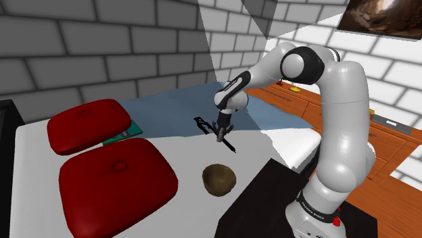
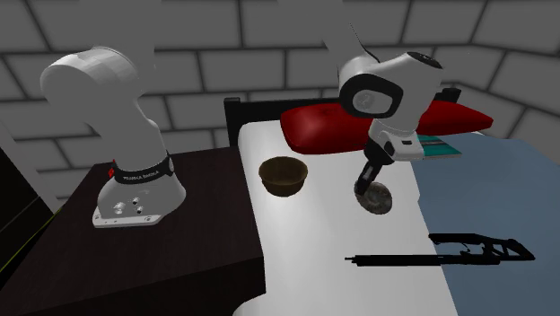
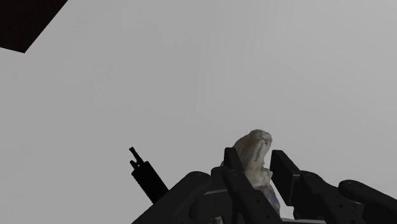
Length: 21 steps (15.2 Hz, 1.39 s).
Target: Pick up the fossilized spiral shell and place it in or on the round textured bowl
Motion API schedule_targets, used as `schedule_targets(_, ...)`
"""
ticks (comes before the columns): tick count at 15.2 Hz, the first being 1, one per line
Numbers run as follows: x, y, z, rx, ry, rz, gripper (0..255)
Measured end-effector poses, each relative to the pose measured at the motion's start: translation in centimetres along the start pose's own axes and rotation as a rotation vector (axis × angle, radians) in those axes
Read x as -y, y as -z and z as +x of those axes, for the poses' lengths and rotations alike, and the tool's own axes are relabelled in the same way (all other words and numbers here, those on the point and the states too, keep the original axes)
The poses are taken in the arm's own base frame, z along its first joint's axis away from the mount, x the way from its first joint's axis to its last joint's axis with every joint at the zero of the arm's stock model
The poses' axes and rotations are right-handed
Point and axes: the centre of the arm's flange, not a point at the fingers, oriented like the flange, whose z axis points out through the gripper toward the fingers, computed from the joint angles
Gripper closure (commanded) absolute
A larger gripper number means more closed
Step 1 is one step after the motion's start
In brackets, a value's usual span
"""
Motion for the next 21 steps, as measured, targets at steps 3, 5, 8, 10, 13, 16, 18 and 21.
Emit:
schedule_targets(3, 0.1, 1.5, -0.2, 0.0, 0.0, 0.0, 255)
schedule_targets(5, 0.1, 2.6, -0.5, 0.0, 0.0, 0.0, 255)
schedule_targets(8, 0.1, 4.1, -0.7, 0.0, 0.0, 0.0, 255)
schedule_targets(10, 0.1, 5.2, -0.7, 0.0, 0.0, 0.0, 255)
schedule_targets(13, 0.2, 6.5, -1.0, 0.0, 0.0, 0.0, 255)
schedule_targets(16, 0.4, 6.5, -3.5, 0.0, 0.0, 0.0, 255)
schedule_targets(18, 0.6, 6.2, -6.4, 0.001, 0.0, 0.0, 255)
schedule_targets(21, 0.4, 5.8, -10.3, 0.001, 0.0, 0.0, 255)
